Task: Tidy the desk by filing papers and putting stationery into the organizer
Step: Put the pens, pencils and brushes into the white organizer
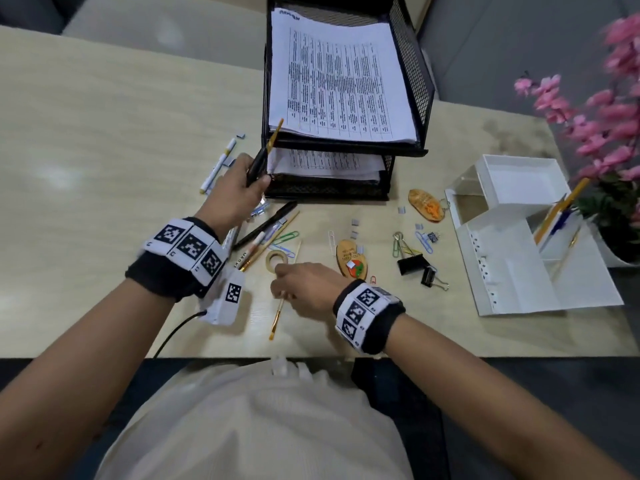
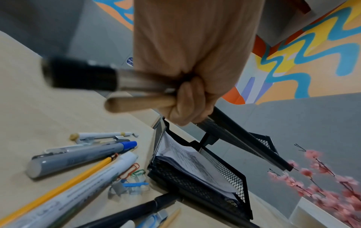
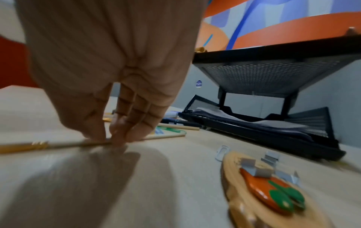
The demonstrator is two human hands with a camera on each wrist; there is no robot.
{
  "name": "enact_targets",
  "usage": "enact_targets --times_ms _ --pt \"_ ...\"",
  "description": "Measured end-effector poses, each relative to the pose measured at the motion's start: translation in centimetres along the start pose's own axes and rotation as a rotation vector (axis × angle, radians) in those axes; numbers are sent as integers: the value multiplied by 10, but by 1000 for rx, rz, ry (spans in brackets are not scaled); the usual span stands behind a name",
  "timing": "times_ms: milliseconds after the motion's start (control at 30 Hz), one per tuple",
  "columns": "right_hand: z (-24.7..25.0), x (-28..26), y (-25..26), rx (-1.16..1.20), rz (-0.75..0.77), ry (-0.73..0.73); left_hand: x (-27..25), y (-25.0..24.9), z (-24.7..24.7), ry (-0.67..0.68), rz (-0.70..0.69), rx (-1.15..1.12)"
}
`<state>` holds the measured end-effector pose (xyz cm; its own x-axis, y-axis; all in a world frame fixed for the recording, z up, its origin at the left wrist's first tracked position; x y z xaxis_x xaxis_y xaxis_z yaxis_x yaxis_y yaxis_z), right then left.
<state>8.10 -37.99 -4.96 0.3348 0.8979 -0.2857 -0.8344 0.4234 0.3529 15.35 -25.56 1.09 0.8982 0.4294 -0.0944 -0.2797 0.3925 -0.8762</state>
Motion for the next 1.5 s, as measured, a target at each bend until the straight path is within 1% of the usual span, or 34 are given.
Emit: enact_targets --times_ms 100,233,300,333,400,433,467,500,533,600,633,667,733,833,900,1000,1067,1133,1167,1233,1300,1367,1433,1500 --pt "-10 -3 6 -72 60 41 0 4 -7 3 40 -19" --pt "-13 -4 8 -142 84 73 -4 1 -18 26 62 -17" --pt "-8 -8 3 -154 99 45 -7 -5 -24 26 62 -38" --pt "0 -12 -1 -128 98 -8 -8 -9 -27 21 51 -59" --pt "25 -21 -11 -30 77 -170 -10 -22 -33 19 12 -106" --pt "42 -28 -17 16 61 -273 -11 -30 -36 32 -10 -133" --pt "63 -38 -27 74 27 -408 -12 -37 -41 54 -26 -166" --pt "85 -51 -43 163 -47 -562 -13 -45 -48 88 -37 -211" --pt "105 -67 -63 284 -164 -694 -14 -54 -58 129 -46 -262" --pt "130 -103 -108 597 -427 -909 -16 -72 -80 210 -71 -298" --pt "138 -121 -126 754 -506 -1012 -18 -82 -93 252 -90 -278" --pt "144 -137 -140 886 -541 -1098 -22 -94 -108 302 -115 -254" --pt "155 -164 -155 1046 -532 -1207 -32 -120 -141 414 -182 -209" --pt "161 -204 -172 1150 -502 -1332 -56 -164 -191 591 -267 -195" --pt "161 -234 -184 1166 -513 -1412 -69 -186 -223 676 -273 -221" --pt "159 -284 -202 1087 -611 -1510 -82 -206 -267 762 -298 -167" --pt "164 -323 -212 982 -705 -1583 -84 -218 -292 736 -374 -71" --pt "171 -366 -224 829 -820 -1677 -83 -239 -309 624 -493 26" --pt "174 -388 -229 737 -883 -1724 -82 -252 -315 557 -531 52" --pt "178 -427 -240 552 -1016 -1800 -77 -273 -331 488 -536 13" --pt "174 -456 -247 409 -1113 -1841 -74 -289 -345 433 -537 -22" --pt "162 -471 -253 317 -1189 -1834 -73 -303 -355 351 -577 -54" --pt "138 -472 -265 360 -1269 -1789 -73 -310 -363 277 -580 -71" --pt "112 -465 -276 450 -1335 -1721 -71 -307 -374 248 -546 -60"
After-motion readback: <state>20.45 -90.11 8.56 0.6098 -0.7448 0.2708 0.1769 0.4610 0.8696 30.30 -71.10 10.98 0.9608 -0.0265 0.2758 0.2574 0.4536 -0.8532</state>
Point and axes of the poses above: each hand's wrist, its own x-axis towards the middle knuckle, its own z-axis out of the back of the hand, y = z × x, the point moved 9 cm from there along x, towards the middle knuckle, and after that the axes turned 7 degrees about -y, right-handed, at the moved point
